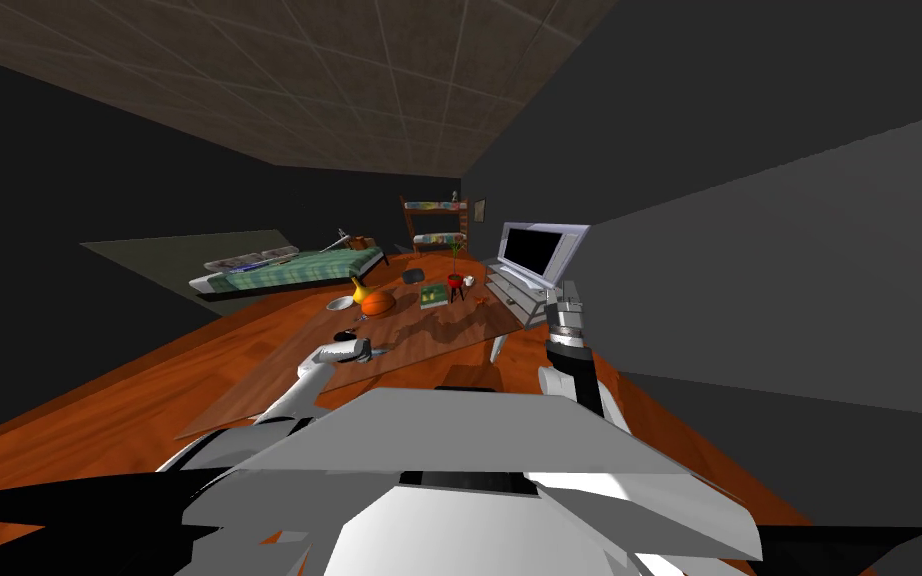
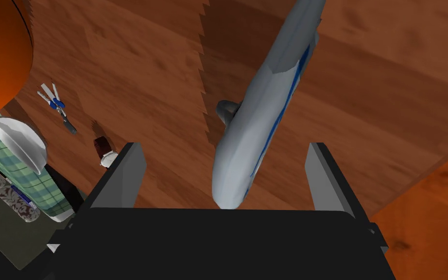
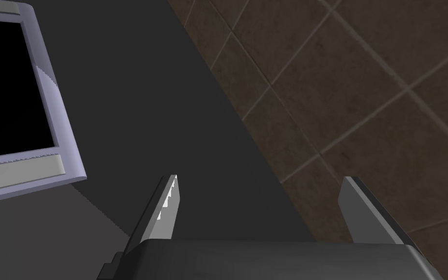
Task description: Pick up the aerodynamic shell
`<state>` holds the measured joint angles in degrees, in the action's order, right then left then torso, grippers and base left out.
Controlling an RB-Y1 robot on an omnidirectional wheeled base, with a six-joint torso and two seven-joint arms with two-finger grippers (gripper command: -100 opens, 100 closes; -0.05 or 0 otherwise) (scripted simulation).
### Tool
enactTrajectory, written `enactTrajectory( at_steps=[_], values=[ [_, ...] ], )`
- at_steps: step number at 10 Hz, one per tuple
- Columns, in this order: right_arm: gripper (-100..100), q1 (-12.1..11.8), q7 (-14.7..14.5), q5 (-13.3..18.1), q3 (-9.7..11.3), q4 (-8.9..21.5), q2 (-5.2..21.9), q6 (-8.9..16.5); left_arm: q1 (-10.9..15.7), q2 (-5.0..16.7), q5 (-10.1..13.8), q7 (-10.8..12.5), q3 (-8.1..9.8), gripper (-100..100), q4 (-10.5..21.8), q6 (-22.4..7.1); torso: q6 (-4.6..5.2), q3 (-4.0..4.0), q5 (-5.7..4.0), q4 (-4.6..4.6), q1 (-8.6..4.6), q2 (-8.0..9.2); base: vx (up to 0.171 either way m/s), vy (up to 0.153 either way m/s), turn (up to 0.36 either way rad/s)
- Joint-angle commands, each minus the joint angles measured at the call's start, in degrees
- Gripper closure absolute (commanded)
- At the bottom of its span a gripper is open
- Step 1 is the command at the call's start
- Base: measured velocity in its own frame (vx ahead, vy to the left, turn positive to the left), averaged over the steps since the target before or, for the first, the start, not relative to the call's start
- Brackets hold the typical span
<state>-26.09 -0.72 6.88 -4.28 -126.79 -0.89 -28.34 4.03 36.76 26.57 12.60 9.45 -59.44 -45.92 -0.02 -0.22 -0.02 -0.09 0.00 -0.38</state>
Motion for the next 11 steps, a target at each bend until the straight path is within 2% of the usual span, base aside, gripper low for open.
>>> enactTrajectory(
  at_steps=[1,2,3,4,5,6,7,11],
  values=[
    [0,0.00,0.00,0.00,0.00,0.00,0.00,0.00,0.13,0.06,0.52,0.65,-0.11,-100,1.96,-1.73,0.00,0.00,0.00,0.00,0.00,0.00,0.093,-0.016,0.068],
    [0,0.00,0.00,0.00,0.00,0.00,0.00,0.00,0.28,-0.07,0.07,0.59,-0.13,-100,1.23,-1.07,0.00,0.01,0.01,0.00,0.01,0.04,0.034,-0.012,0.016],
    [0,0.01,0.00,0.00,0.00,0.00,0.00,0.00,0.30,-0.08,0.07,0.72,-0.14,0,1.36,-1.32,0.01,0.11,0.01,0.04,0.03,0.21,0.007,-0.002,-0.003],
    [0,0.01,0.00,0.00,0.00,0.00,0.00,0.00,0.44,-1.17,-0.66,0.47,-0.19,-100,2.97,0.54,0.01,0.18,0.01,0.07,0.06,0.32,0.031,0.030,0.003],
    [0,0.01,0.00,0.00,0.00,0.00,0.00,0.00,0.52,-1.81,-1.09,0.32,-0.21,-100,3.95,1.64,0.01,0.16,0.04,0.06,0.17,0.29,0.051,0.051,-0.003],
    [0,0.01,0.00,0.00,0.00,0.00,0.01,0.00,0.73,-1.32,-0.66,0.22,-0.22,-100,3.79,0.94,0.00,0.13,0.06,0.05,0.25,0.24,0.023,0.023,-0.003],
    [0,0.01,0.00,0.00,0.00,0.00,0.00,0.00,0.72,-1.38,-0.70,0.19,-0.22,100,3.87,1.18,0.00,0.17,0.04,0.06,0.18,0.30,0.000,0.000,0.000],
    [0,0.02,0.00,0.00,0.00,0.00,0.00,0.00,0.73,-1.38,-0.70,0.19,-0.22,100,3.86,1.15,0.00,0.22,0.02,0.08,0.10,0.39,0.000,0.000,0.000]
  ],
)
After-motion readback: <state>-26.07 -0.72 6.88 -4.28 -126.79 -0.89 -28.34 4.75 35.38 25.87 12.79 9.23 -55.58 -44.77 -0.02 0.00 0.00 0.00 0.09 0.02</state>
